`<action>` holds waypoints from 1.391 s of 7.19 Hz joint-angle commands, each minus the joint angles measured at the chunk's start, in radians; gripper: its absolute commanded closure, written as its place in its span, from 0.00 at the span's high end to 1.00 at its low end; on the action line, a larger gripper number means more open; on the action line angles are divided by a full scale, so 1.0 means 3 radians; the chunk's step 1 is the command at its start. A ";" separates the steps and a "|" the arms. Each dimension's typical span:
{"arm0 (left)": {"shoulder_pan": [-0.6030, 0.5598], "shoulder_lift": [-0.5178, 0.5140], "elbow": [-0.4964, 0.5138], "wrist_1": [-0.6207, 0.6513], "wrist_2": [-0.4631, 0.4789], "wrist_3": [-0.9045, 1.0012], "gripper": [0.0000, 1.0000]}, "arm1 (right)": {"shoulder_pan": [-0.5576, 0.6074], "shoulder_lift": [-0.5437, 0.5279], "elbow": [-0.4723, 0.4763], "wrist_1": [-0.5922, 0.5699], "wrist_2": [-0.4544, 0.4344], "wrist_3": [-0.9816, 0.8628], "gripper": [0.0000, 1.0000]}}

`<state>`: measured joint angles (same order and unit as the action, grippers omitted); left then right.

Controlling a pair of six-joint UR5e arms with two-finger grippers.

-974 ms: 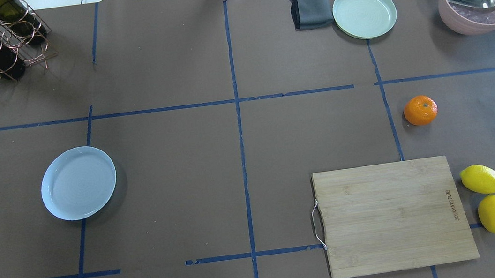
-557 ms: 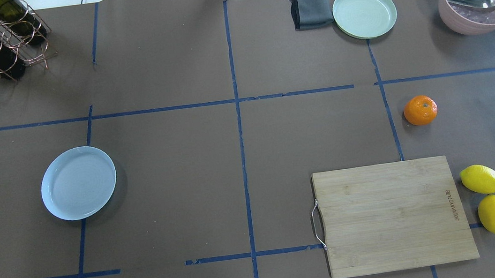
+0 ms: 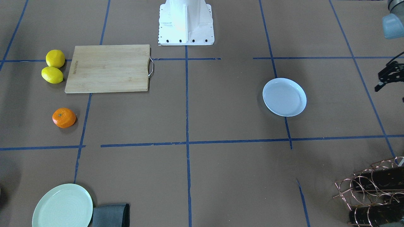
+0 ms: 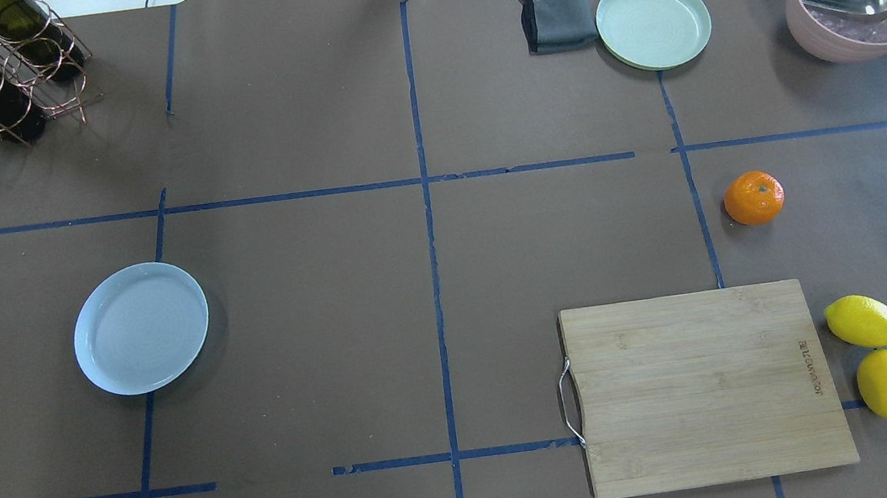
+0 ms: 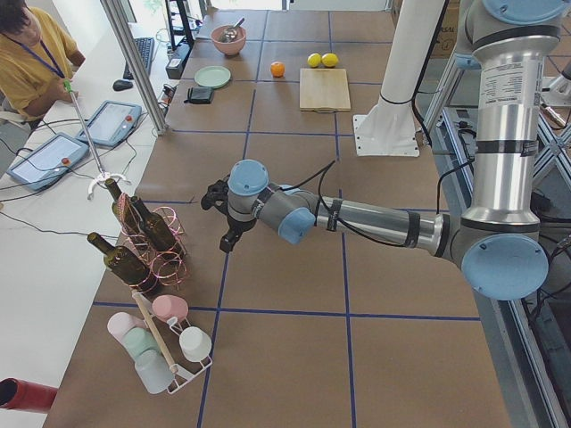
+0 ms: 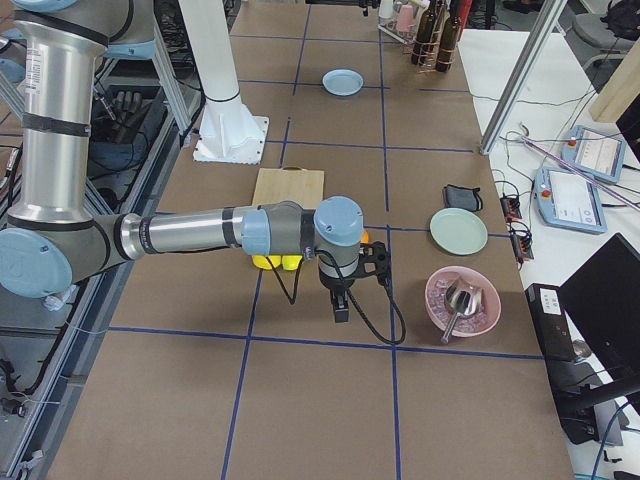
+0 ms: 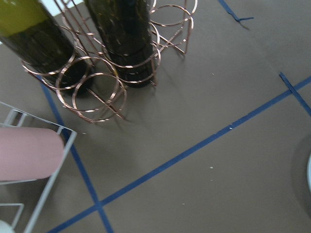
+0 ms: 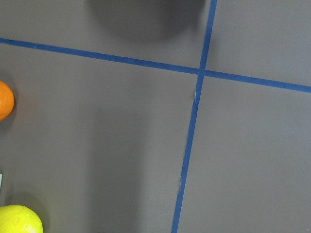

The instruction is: Pick orange to plate

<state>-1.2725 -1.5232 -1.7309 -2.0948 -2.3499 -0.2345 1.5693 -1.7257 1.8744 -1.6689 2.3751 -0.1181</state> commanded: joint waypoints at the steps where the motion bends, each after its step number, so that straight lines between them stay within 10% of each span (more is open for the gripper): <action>1: 0.0513 0.0244 0.0007 -0.0695 0.0147 -0.1218 1.00 | 0.0000 0.0000 -0.0005 0.0000 0.0003 0.0000 1.00; 5: 0.1872 0.0266 0.0007 -0.1337 0.1398 -0.3301 0.88 | 0.0000 -0.0005 -0.0005 -0.0005 0.0003 0.0005 1.00; 7: 0.1884 0.0266 0.0022 -0.1332 0.1421 -0.3314 0.62 | 0.0000 -0.0005 -0.0005 -0.0005 0.0003 0.0005 1.00; 10: 0.1895 0.0200 0.0129 -0.1332 0.1421 -0.3314 0.57 | 0.0000 -0.0010 -0.0015 -0.0005 -0.0002 0.0000 1.00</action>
<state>-0.7060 -1.4538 -1.7048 -2.4942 -1.9243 -1.2280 1.5693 -1.7285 1.8707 -1.6705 2.3759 -0.1176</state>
